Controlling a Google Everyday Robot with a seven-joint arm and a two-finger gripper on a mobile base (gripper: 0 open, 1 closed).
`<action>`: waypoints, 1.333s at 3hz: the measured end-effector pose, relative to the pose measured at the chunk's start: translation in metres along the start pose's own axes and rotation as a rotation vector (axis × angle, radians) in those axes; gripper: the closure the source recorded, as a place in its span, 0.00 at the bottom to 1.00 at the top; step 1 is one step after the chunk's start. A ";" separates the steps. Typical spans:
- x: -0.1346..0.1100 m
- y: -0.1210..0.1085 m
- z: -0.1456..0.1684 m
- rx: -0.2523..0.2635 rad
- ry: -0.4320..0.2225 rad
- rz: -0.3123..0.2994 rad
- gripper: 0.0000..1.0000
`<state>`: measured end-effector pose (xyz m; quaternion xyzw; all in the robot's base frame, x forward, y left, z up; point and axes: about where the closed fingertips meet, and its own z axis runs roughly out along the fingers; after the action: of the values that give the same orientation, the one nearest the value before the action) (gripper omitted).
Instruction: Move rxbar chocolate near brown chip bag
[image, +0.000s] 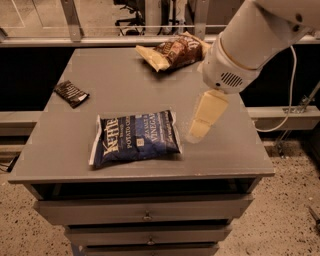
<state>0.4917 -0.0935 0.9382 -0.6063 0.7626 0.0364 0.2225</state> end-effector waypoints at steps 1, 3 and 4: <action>0.000 0.000 0.000 0.000 0.000 0.000 0.00; -0.035 0.000 0.023 -0.028 -0.111 0.020 0.00; -0.090 -0.006 0.054 -0.038 -0.228 0.034 0.00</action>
Offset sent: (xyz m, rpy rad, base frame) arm 0.0072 0.0115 0.0024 0.0759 -0.0104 0.0171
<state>0.5282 0.0045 0.9256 -0.5893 0.7417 0.1232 0.2957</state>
